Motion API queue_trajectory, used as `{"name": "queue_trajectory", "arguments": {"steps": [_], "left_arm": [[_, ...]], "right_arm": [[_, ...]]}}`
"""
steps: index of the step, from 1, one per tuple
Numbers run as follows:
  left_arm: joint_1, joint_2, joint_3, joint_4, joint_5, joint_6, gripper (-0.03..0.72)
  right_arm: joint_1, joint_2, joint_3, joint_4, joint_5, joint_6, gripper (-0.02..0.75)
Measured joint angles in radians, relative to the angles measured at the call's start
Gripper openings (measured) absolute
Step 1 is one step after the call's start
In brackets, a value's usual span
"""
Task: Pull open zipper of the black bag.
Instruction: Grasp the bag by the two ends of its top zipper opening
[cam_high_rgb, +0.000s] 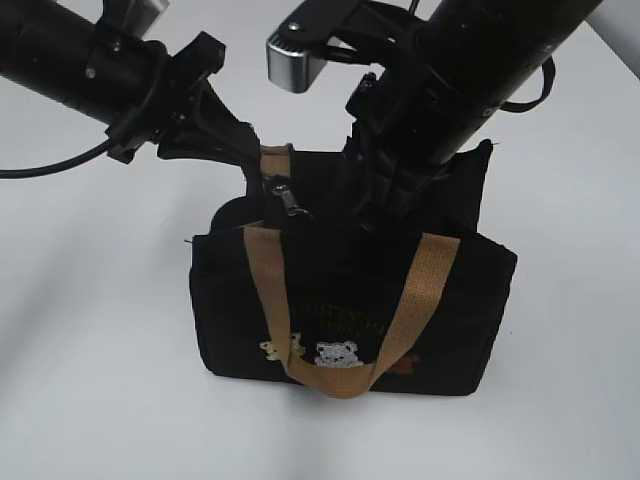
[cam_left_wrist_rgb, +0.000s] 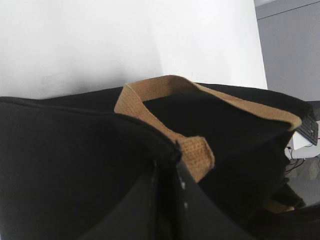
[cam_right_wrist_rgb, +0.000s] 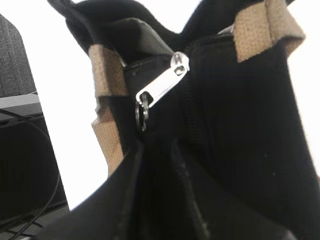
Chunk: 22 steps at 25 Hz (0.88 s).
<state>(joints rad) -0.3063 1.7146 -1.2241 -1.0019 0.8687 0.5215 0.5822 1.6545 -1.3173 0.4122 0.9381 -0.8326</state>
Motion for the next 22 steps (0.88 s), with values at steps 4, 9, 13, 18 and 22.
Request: {"name": "queue_trajectory", "arguments": {"steps": [4, 9, 13, 18, 22], "left_arm": [[0.000, 0.000, 0.000, 0.000, 0.000, 0.000, 0.012], [0.000, 0.000, 0.000, 0.000, 0.000, 0.000, 0.012], [0.000, 0.000, 0.000, 0.000, 0.000, 0.000, 0.012], [0.000, 0.000, 0.000, 0.001, -0.001, 0.000, 0.012], [0.000, 0.000, 0.000, 0.001, -0.001, 0.000, 0.012]], "right_arm": [[0.006, 0.000, 0.000, 0.004, -0.016, -0.034, 0.197], [0.034, 0.000, 0.000, 0.006, -0.078, -0.045, 0.213], [0.036, 0.000, 0.000, 0.005, -0.117, -0.047, 0.214], [0.036, 0.007, 0.000, 0.005, -0.121, -0.047, 0.214], [0.036, 0.009, 0.000, 0.006, -0.096, -0.052, 0.214]]}}
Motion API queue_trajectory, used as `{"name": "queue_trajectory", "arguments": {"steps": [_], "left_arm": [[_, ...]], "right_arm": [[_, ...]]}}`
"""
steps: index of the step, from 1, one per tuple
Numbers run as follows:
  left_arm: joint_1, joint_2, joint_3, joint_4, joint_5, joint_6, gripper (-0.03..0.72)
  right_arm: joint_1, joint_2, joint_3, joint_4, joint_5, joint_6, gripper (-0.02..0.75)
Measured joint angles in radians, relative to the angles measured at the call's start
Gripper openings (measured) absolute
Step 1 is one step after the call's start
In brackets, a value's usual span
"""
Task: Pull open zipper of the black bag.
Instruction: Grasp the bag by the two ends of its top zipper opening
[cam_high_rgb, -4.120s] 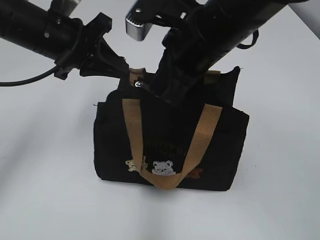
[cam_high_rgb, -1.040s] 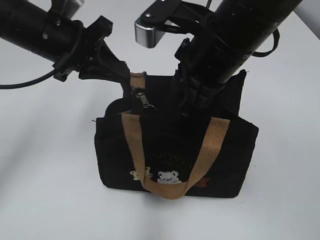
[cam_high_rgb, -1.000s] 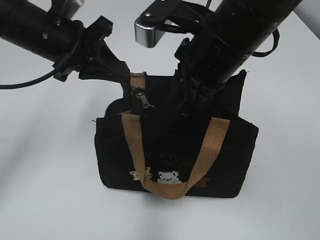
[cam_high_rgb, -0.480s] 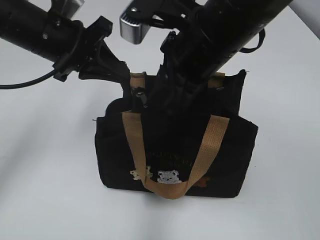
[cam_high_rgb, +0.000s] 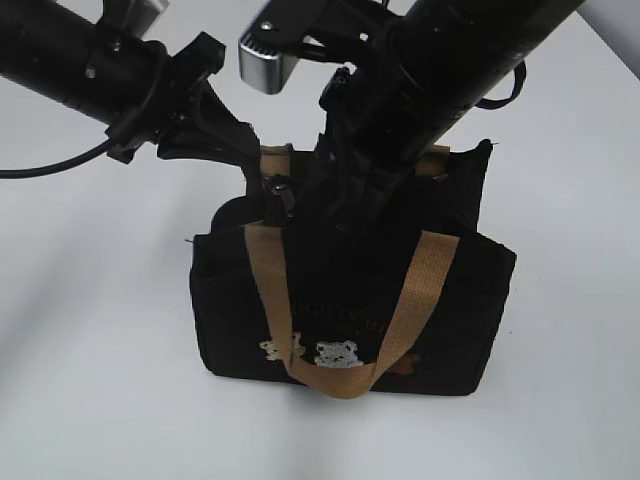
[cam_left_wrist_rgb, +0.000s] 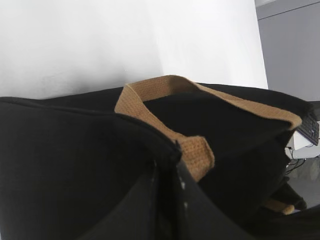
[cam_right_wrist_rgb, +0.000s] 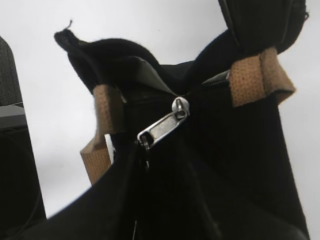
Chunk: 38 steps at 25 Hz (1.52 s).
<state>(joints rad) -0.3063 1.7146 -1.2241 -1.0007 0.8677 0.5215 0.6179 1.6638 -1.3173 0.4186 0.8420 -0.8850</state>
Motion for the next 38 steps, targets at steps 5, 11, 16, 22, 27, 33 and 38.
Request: {"name": "queue_trajectory", "arguments": {"steps": [5, 11, 16, 22, 27, 33, 38], "left_arm": [[0.000, 0.000, 0.000, 0.000, 0.000, 0.000, 0.012], [0.000, 0.000, 0.000, 0.000, 0.000, 0.000, 0.012], [0.000, 0.000, 0.000, 0.001, 0.000, 0.000, 0.012], [0.000, 0.000, 0.000, 0.001, 0.001, 0.000, 0.012], [0.000, 0.000, 0.000, 0.001, 0.002, 0.000, 0.012], [0.000, 0.000, 0.000, 0.000, 0.003, 0.000, 0.012], [0.000, 0.000, 0.000, 0.000, 0.003, 0.000, 0.012]], "right_arm": [[0.000, 0.001, 0.000, 0.000, 0.002, -0.003, 0.218], [0.000, 0.014, 0.000, 0.000, 0.003, -0.003, 0.221], [0.000, 0.034, 0.000, 0.001, 0.002, -0.004, 0.209], [0.000, 0.031, 0.000, 0.000, 0.004, -0.002, 0.003], [0.000, -0.017, 0.000, -0.047, 0.009, 0.036, -0.001], [0.000, -0.085, 0.000, -0.238, 0.075, 0.193, -0.001], [0.000, -0.098, 0.000, -0.356, 0.141, 0.313, -0.001]]}}
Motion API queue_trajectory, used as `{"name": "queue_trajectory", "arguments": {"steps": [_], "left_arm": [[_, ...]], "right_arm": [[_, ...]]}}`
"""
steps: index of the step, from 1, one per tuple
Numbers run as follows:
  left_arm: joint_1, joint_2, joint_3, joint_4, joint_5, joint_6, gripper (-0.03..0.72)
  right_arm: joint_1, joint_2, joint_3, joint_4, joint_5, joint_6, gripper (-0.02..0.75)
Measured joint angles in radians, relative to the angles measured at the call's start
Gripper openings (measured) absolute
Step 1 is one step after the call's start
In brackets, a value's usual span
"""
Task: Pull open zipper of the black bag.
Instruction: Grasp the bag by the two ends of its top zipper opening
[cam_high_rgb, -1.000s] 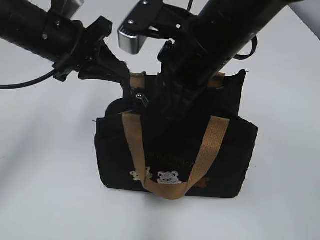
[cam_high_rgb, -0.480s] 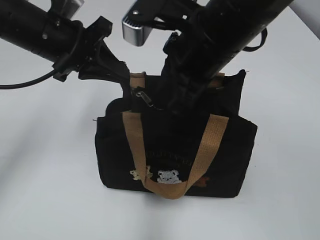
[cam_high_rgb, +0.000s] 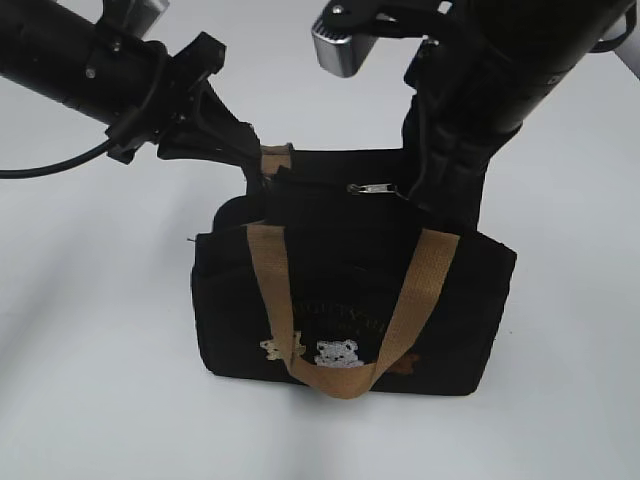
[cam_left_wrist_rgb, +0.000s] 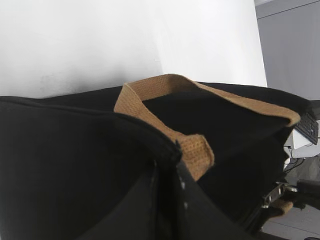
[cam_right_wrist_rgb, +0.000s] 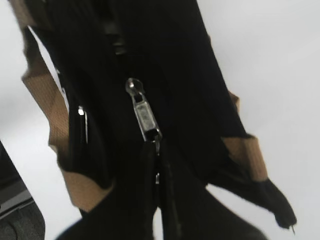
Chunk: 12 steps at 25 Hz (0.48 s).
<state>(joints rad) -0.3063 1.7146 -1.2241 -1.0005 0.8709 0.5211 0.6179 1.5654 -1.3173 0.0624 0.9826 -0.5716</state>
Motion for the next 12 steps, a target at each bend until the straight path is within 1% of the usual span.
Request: {"name": "queue_trajectory", "arguments": {"steps": [4, 8, 12], "left_arm": [[0.000, 0.000, 0.000, 0.000, 0.000, 0.000, 0.012], [0.000, 0.000, 0.000, 0.000, 0.003, 0.000, 0.012], [0.000, 0.000, 0.000, 0.000, 0.005, 0.000, 0.012]], "right_arm": [[-0.014, -0.003, 0.000, -0.078, 0.070, 0.117, -0.001], [-0.090, -0.003, 0.000, -0.101, 0.126, 0.214, -0.001], [-0.152, -0.004, 0.000, -0.109, 0.163, 0.255, -0.001]]}}
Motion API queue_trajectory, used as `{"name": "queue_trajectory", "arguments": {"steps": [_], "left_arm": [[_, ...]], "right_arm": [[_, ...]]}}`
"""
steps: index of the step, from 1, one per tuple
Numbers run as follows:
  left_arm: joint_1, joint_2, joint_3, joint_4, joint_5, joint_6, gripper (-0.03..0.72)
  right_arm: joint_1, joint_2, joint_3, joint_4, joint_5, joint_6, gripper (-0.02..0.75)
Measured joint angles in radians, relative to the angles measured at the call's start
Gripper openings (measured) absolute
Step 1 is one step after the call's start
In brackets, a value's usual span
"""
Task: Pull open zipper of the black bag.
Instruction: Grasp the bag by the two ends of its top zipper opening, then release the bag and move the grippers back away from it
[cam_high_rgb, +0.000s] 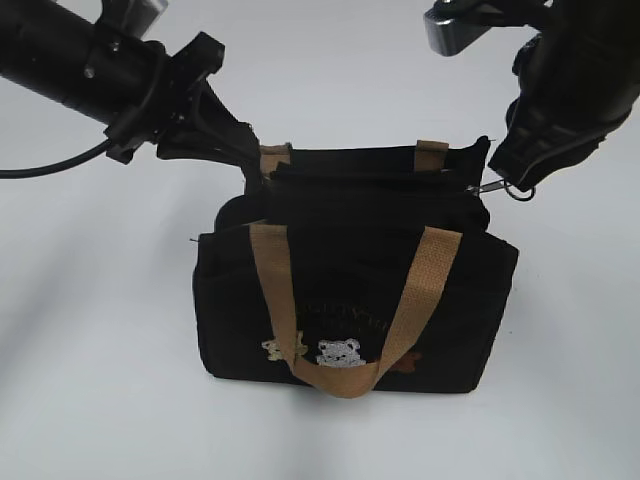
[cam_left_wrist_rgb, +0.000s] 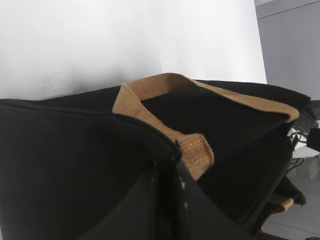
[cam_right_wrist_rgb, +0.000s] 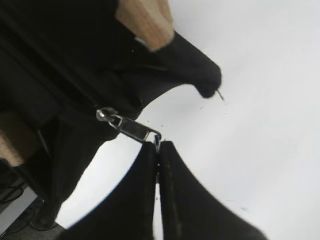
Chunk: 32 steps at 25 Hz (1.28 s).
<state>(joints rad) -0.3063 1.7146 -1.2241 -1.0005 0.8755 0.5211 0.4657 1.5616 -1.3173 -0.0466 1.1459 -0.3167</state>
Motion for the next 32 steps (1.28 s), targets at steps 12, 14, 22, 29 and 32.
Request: {"name": "queue_trajectory", "arguments": {"steps": [12, 14, 22, 29, 32], "left_arm": [[0.001, 0.000, 0.000, 0.000, 0.000, 0.000, 0.012], [0.001, 0.000, 0.000, -0.001, 0.000, 0.000, 0.012], [0.001, -0.047, 0.000, 0.044, 0.039, 0.000, 0.222], [0.002, -0.259, 0.010, 0.311, 0.167, -0.079, 0.376], [0.002, -0.396, 0.075, 0.453, 0.205, -0.154, 0.381]], "right_arm": [[-0.099, -0.002, 0.000, -0.001, 0.054, 0.103, -0.001], [-0.099, -0.002, 0.000, 0.009, 0.054, 0.110, 0.000], [-0.099, -0.053, 0.001, 0.033, 0.066, 0.139, 0.400], [-0.099, -0.260, 0.105, 0.037, 0.066, 0.197, 0.484], [-0.099, -0.403, 0.224, 0.047, 0.067, 0.222, 0.486]]}}
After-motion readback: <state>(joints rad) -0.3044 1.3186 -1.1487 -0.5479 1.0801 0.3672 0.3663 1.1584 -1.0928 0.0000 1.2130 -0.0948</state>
